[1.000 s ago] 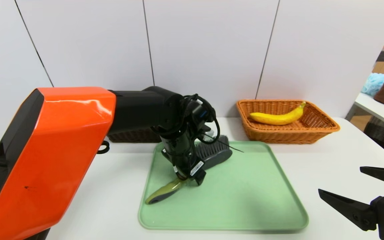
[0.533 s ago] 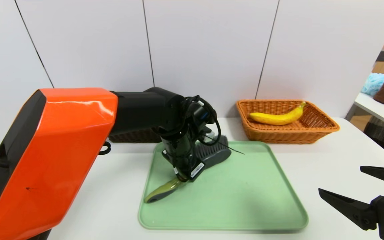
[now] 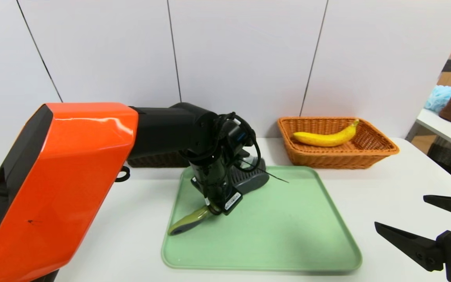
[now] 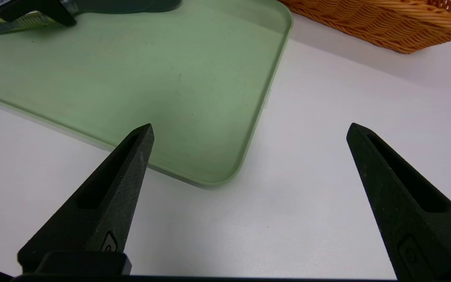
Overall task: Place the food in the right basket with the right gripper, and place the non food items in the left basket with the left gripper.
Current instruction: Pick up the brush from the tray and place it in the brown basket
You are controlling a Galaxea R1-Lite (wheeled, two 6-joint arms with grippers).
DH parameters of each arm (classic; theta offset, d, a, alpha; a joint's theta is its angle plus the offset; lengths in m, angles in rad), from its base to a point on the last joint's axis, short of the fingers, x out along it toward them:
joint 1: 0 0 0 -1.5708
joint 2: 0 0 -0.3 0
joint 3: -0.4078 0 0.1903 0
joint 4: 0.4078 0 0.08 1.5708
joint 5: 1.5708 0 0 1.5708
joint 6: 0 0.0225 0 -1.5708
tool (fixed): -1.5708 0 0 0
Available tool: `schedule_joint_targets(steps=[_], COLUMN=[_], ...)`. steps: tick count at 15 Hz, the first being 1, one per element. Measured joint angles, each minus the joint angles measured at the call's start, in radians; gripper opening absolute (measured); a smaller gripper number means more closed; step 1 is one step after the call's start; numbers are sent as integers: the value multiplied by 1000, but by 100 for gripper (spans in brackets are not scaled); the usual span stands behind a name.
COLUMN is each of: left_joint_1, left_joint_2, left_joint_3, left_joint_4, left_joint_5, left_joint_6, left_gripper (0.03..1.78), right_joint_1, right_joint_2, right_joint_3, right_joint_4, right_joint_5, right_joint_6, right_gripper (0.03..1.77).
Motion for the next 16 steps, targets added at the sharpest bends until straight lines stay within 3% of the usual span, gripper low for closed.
schedule_joint_targets(steps=[16], left_joint_1=[-99], left_joint_2=[-132], left_joint_3=[8], left_joint_4=[4], left_joint_5=[3], left_joint_6=[25], left_gripper=[31], right_joint_1=[0], right_joint_2=[-1], right_joint_3=[7], right_joint_4=[0], right_joint_5=[1], right_joint_6=[0], right_gripper=[170])
